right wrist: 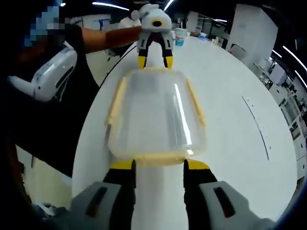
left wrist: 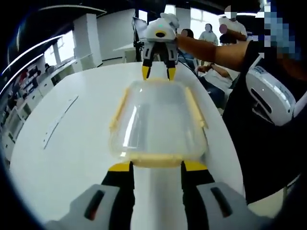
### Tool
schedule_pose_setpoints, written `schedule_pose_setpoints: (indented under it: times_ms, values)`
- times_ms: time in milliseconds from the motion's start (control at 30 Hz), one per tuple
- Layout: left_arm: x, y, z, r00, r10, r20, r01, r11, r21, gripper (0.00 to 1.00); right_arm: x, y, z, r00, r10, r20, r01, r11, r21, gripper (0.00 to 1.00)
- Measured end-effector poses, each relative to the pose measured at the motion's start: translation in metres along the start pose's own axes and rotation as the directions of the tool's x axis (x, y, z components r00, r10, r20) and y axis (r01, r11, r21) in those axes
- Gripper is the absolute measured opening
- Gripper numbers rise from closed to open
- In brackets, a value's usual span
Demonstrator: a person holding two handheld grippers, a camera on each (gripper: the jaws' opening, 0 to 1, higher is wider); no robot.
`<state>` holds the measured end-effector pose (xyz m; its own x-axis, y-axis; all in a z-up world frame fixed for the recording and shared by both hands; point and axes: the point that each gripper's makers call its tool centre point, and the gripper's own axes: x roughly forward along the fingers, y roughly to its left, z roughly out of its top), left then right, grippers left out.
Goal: Snap each plastic latch of the storage box into its locked position after aligning the lid with the box until every specified latch is closed and the lid sits flush.
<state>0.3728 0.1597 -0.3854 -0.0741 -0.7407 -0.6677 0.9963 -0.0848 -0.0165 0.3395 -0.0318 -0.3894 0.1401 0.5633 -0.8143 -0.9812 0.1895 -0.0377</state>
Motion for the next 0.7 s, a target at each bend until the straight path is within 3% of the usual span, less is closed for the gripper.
schedule_pose_setpoints:
  times_ms: [300,500,600,633,700]
  values:
    - [0.001,-0.001,0.001,1.0,0.003,-0.016,-0.003,1.0,0.015,0.37,-0.002,-0.002,-0.002,1.0,0.0,-0.014,0.0,1.0,-0.009,0.36]
    - [0.003,-0.001,-0.001,1.0,0.005,0.016,-0.005,1.0,-0.005,0.67,-0.005,-0.009,-0.003,0.997,-0.066,0.026,0.067,0.997,-0.039,0.46]
    - [0.005,-0.003,-0.004,0.999,0.007,0.032,-0.007,1.0,-0.013,0.87,-0.006,-0.016,-0.003,0.991,-0.117,0.06,0.118,0.993,-0.025,0.69]
    - [0.005,-0.003,-0.004,0.999,0.011,0.042,-0.011,1.0,-0.015,0.92,-0.006,-0.012,-0.003,0.992,-0.105,0.075,0.106,0.994,-0.008,0.8]
    - [0.002,-0.003,-0.005,0.998,0.03,0.062,-0.028,0.999,-0.035,1.0,-0.004,-0.003,-0.004,0.992,-0.082,0.092,0.082,0.997,-0.004,0.9]
